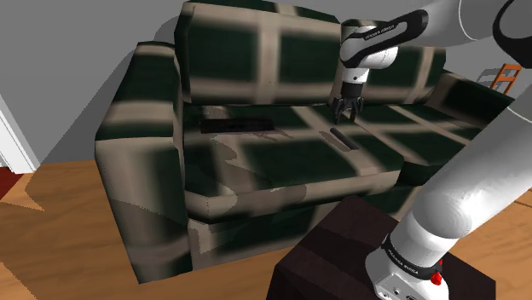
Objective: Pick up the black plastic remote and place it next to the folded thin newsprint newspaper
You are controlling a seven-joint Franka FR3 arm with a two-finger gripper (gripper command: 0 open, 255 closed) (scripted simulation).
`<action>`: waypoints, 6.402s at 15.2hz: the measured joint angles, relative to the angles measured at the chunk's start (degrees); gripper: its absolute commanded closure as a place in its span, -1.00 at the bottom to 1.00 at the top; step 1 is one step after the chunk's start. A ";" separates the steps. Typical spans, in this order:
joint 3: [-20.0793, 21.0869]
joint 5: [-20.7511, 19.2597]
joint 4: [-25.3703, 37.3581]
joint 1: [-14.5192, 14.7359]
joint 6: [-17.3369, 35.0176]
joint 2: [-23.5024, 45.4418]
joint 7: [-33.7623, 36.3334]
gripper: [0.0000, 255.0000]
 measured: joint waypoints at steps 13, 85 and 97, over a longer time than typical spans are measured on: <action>-5.42 12.17 17.76 -8.21 2.10 27.44 -10.22 -1.00; 8.97 13.49 18.73 13.19 -4.41 19.03 25.63 1.00; 14.67 16.50 33.73 20.31 -7.23 29.60 38.44 1.00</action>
